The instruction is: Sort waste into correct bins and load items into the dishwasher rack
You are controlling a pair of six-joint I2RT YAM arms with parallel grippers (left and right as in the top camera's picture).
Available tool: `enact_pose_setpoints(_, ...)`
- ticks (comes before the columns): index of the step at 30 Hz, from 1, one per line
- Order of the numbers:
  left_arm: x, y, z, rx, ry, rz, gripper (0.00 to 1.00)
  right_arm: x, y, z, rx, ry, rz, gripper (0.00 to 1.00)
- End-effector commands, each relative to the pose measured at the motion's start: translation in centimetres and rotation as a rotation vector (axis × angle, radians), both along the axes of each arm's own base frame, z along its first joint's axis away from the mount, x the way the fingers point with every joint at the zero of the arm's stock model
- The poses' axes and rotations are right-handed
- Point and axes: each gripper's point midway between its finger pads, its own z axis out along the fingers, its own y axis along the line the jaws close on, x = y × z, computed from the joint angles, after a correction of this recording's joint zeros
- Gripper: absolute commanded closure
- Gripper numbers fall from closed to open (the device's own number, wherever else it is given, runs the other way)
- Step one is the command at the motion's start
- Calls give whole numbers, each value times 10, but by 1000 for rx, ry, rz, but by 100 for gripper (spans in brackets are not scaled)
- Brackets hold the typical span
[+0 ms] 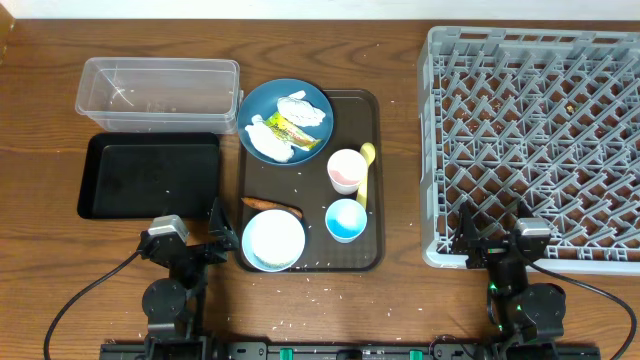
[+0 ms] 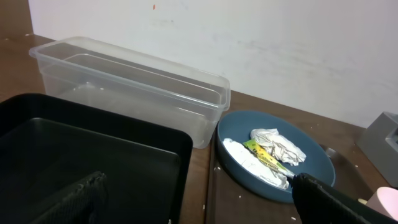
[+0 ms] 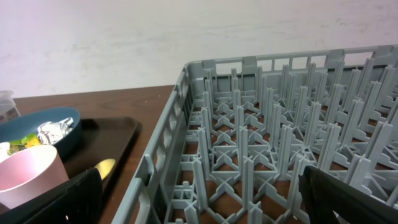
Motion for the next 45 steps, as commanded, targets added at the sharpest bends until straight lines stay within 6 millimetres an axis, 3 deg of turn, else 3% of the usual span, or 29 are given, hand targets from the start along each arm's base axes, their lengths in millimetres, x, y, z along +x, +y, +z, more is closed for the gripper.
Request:
enact_pose_setpoints(1,-1,1,-17,21,60,7,4,0,-1,0,11,0,-3,1)
enact_pose_setpoints(37,-1,3,-17,22,60,16,4,0,-8,1,-36,-6,-43,1)
enact_pose_setpoints(42,1,2,2,22,-19,10,4,1,-9,5,-33,-25,-46,1)
enact_pose_setpoints(45,2,-9,19,20,-86,-52,4,1,-4,9,-27,-42,-16,1)
